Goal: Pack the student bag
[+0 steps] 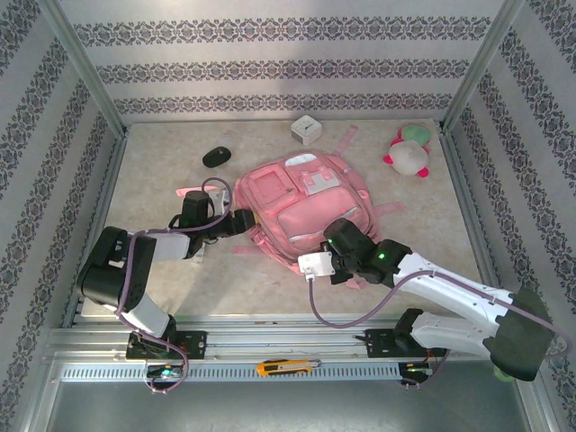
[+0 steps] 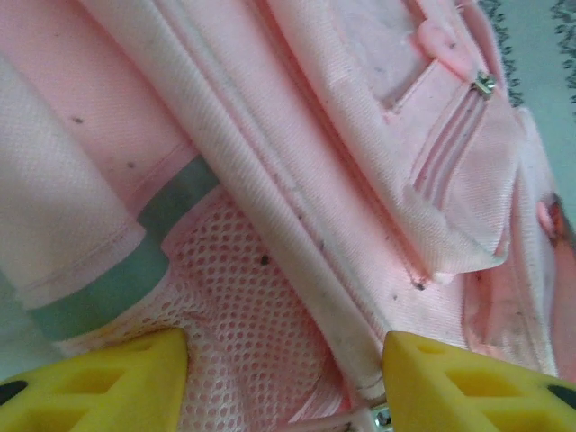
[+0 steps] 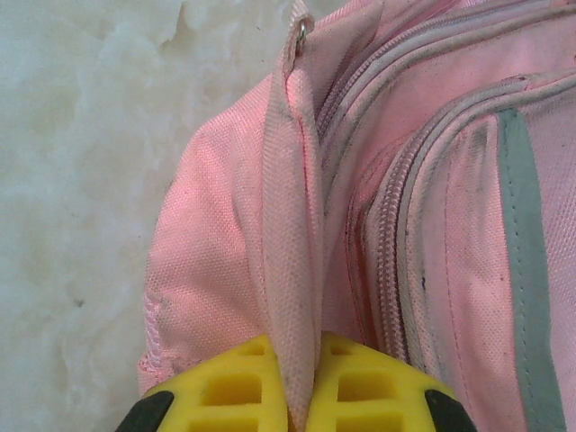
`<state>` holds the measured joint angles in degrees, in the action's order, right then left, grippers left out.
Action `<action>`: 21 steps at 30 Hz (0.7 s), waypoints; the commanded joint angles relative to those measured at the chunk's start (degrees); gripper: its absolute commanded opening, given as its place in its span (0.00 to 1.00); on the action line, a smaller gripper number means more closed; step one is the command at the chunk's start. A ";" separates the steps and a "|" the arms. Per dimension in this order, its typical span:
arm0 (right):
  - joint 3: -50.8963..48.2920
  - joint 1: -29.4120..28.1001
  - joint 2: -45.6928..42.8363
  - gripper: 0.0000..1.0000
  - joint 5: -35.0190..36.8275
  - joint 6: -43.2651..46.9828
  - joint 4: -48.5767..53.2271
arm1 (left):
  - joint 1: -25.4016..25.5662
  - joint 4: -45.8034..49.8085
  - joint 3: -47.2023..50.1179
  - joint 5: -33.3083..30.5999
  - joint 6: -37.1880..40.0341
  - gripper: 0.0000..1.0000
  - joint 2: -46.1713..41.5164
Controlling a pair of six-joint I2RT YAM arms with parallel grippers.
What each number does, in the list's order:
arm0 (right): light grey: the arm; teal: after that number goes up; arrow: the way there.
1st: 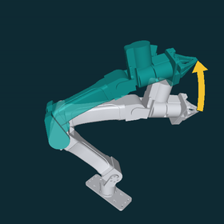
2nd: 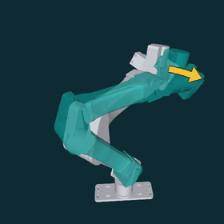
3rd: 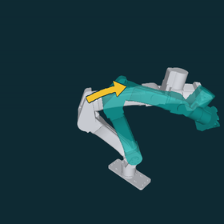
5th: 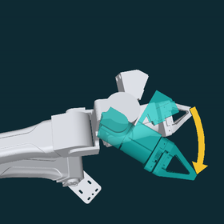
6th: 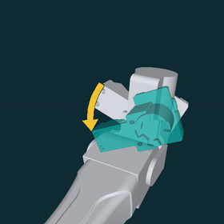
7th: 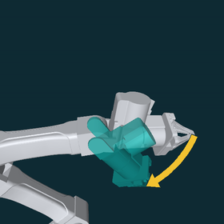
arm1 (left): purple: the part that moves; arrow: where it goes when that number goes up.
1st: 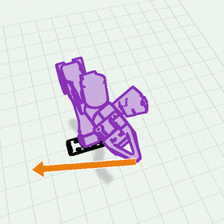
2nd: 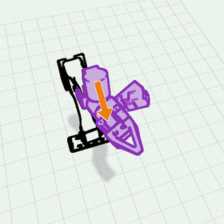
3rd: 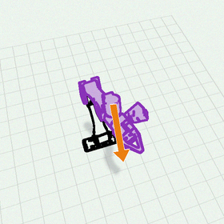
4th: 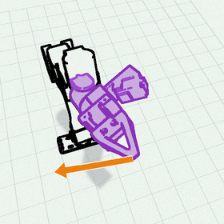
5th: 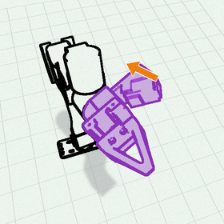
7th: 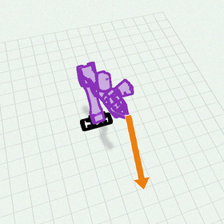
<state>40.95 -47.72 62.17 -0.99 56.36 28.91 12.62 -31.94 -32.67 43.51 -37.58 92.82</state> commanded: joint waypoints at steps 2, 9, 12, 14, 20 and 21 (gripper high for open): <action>0.40 0.76 -1.55 0.00 -0.15 -0.63 -1.90 | -0.26 -13.48 0.86 6.37 -4.69 0.56 1.68; 1.14 1.71 -0.37 0.00 -0.32 -1.34 -2.72 | 1.50 -13.78 3.16 8.33 -3.67 0.54 1.10; 1.92 2.02 0.37 0.00 -0.56 -1.59 -2.63 | 2.24 -11.54 4.32 7.92 -1.25 0.54 0.38; 2.25 2.27 0.56 0.00 -0.76 -1.56 -2.58 | 2.68 -9.28 4.64 7.88 0.51 0.54 -0.53; 2.73 3.02 0.86 0.00 -1.15 -1.85 -2.87 | 3.34 -7.60 5.86 7.57 2.87 0.49 -3.32; 2.73 3.06 1.02 0.00 -1.22 -2.00 -2.99 | 3.35 -7.76 5.91 7.64 2.87 0.43 -3.20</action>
<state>41.10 -45.82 63.16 -3.09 55.68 28.97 15.40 -40.34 -27.57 49.74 -37.12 90.80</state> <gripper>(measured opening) 0.050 0.465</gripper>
